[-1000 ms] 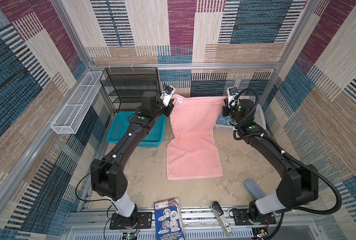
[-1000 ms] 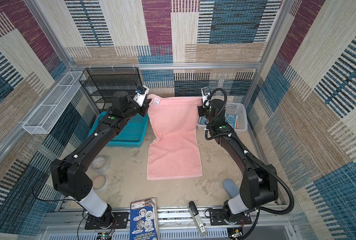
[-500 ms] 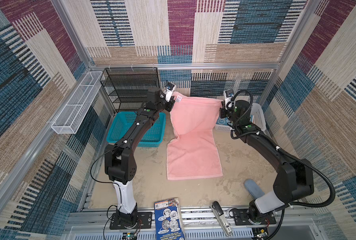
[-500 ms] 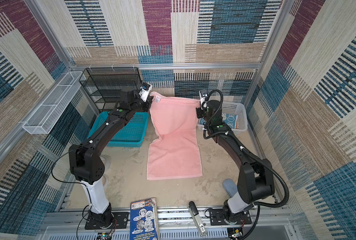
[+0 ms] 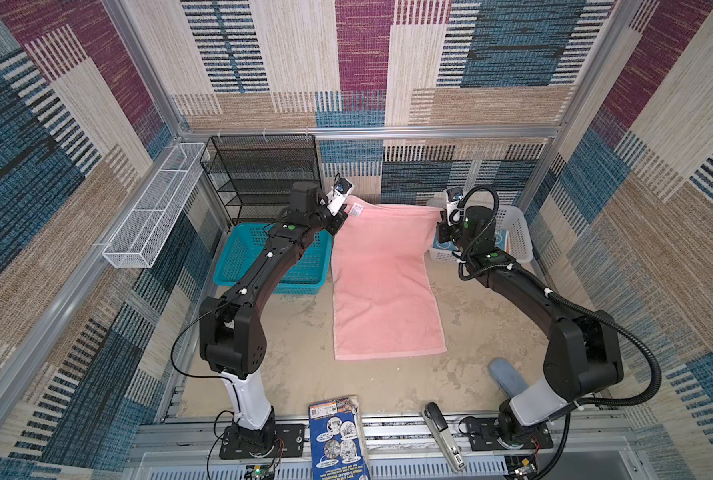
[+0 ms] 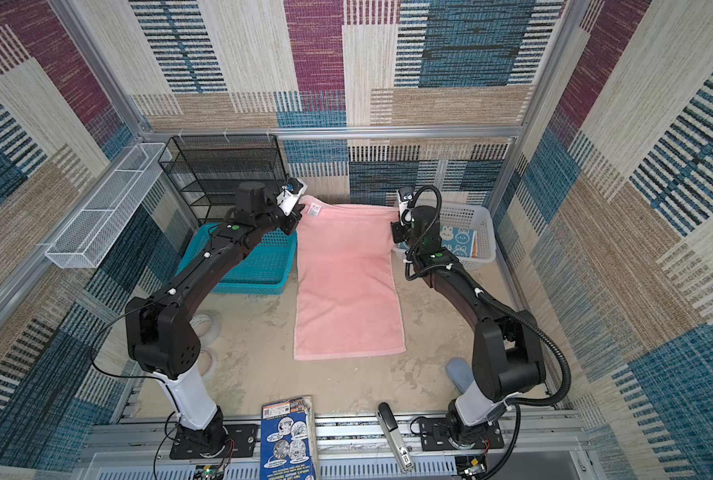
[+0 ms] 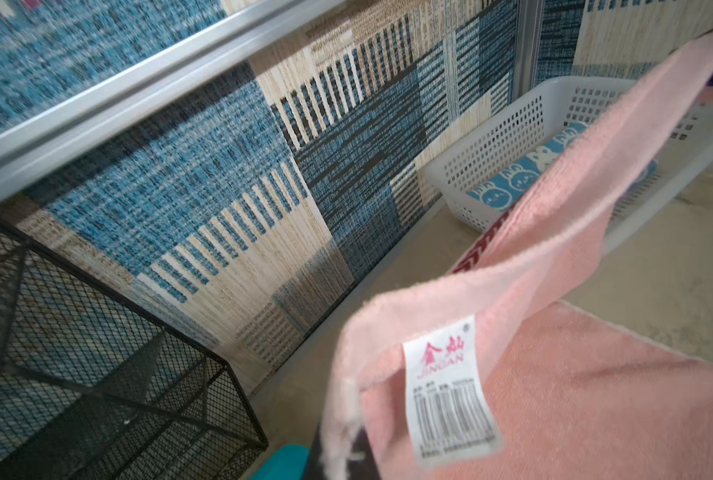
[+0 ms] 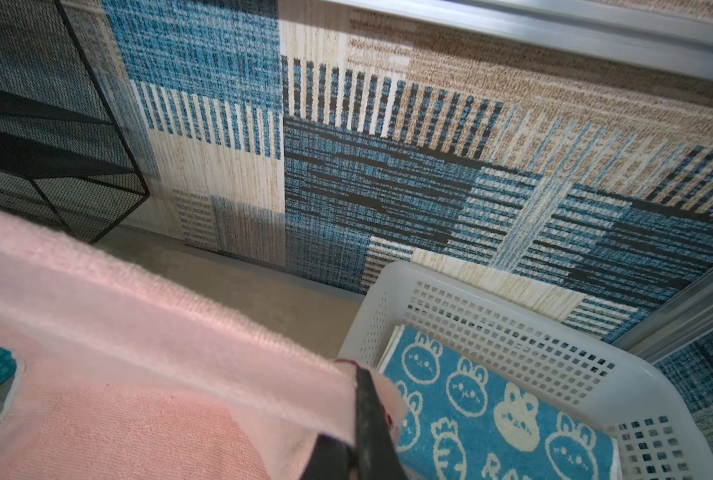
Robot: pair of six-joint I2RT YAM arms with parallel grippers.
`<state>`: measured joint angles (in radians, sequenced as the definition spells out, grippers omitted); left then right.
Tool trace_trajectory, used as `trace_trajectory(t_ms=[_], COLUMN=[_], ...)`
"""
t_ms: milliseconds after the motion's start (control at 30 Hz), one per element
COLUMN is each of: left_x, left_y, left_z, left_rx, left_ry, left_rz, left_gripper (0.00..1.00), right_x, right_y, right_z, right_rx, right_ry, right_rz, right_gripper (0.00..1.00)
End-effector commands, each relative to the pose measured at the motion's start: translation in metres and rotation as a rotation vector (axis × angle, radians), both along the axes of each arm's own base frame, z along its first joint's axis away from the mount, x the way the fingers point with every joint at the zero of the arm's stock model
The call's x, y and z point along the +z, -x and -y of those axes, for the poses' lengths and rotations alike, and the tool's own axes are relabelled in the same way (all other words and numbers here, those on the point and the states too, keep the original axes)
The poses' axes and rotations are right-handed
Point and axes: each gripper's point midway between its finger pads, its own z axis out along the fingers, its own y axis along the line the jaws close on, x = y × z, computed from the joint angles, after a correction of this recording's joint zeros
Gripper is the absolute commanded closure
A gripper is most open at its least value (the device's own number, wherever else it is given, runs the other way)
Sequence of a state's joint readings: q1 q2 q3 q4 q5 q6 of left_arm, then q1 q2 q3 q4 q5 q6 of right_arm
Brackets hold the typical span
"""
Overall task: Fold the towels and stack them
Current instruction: 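Carry the held pink towel edge toward the robot with both grippers, folding it over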
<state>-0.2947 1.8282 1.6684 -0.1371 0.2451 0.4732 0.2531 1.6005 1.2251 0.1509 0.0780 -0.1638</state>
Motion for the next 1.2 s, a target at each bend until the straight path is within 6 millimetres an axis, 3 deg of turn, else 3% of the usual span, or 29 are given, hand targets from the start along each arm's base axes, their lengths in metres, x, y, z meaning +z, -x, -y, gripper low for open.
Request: trace_trajectory(t_ms=[0, 167, 433, 667, 933, 1167], left_x=[-0.001, -0.017, -0.029, -0.055, -0.09, -0.119], left_y=[0.0, 0.018, 0.068, 0.12, 0.159, 0.185], left_z=[-0.007, -0.004, -0.002, 0.002, -0.001, -0.004], left_rx=[0.036, 0.041, 0.054, 0.066, 0.089, 0.103], left_ry=[0.018, 0.053, 0.118, 0.177, 0.205, 0.231], left_rz=[0.014, -0.031, -0.074, -0.136, -0.214, -0.296], left_gripper=[1.0, 1.0, 1.0, 1.0, 1.0, 1.0], right_x=[-0.009, -0.032, -0.074, -0.088, -0.08, -0.123], right_y=[-0.001, 0.013, 0.06, 0.103, 0.143, 0.179], right_z=[0.007, 0.007, 0.008, 0.001, -0.005, -0.015], right_rx=[-0.038, -0.027, 0.0, 0.057, 0.117, 0.158], right_ry=[-0.01, -0.025, -0.117, -0.223, -0.326, -0.452], right_rz=[-0.021, -0.09, -0.209, -0.297, -0.339, -0.458], right_gripper=[1.0, 1.0, 1.0, 1.0, 1.0, 1.0])
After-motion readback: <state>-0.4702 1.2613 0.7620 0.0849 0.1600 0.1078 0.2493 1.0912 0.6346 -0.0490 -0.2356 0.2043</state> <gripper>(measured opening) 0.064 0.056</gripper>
